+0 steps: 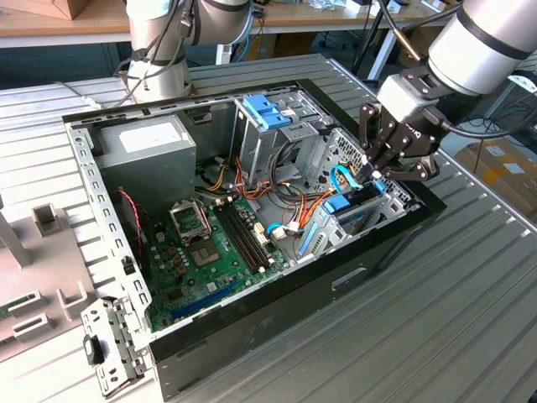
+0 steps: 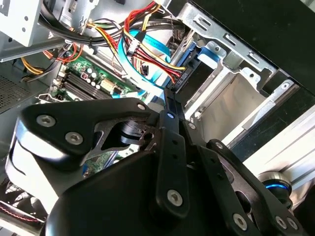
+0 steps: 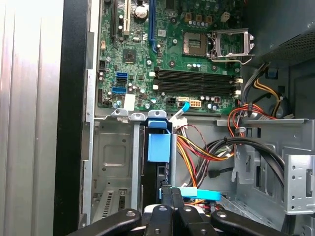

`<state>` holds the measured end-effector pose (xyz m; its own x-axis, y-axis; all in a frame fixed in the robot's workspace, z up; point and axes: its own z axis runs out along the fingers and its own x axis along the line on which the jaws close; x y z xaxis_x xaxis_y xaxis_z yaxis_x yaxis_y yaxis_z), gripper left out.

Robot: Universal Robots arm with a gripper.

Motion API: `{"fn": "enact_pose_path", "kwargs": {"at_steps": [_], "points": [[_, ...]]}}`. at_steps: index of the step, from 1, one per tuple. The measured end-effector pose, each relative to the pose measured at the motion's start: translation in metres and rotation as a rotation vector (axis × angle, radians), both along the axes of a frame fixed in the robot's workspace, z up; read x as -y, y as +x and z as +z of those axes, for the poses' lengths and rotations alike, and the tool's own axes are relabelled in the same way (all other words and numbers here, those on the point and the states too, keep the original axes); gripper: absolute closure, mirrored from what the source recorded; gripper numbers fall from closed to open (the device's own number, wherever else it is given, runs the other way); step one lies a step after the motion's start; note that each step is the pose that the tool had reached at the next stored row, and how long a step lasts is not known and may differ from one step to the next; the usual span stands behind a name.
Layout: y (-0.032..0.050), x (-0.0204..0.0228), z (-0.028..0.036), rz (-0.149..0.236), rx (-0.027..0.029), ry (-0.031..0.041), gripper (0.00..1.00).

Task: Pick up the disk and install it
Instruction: 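Insert the second disk wire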

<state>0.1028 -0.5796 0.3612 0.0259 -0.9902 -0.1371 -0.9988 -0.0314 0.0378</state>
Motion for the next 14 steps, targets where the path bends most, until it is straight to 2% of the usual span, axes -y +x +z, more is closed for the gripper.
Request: {"fn": "enact_pose_path", "kwargs": {"at_steps": [2, 6, 12, 14], "points": [[0.0000, 0.0000, 0.0000, 0.000, 0.0000, 0.0025, 0.89], [0.0000, 0.0011, -0.0021, 0.000, -0.0016, 0.0030, 0.89], [0.0002, 0.0024, -0.0135, 0.000, -0.0066, 0.0028, 0.89], [0.0007, 0.0029, -0.0152, 0.000, -0.0071, 0.0028, 0.89]]}}
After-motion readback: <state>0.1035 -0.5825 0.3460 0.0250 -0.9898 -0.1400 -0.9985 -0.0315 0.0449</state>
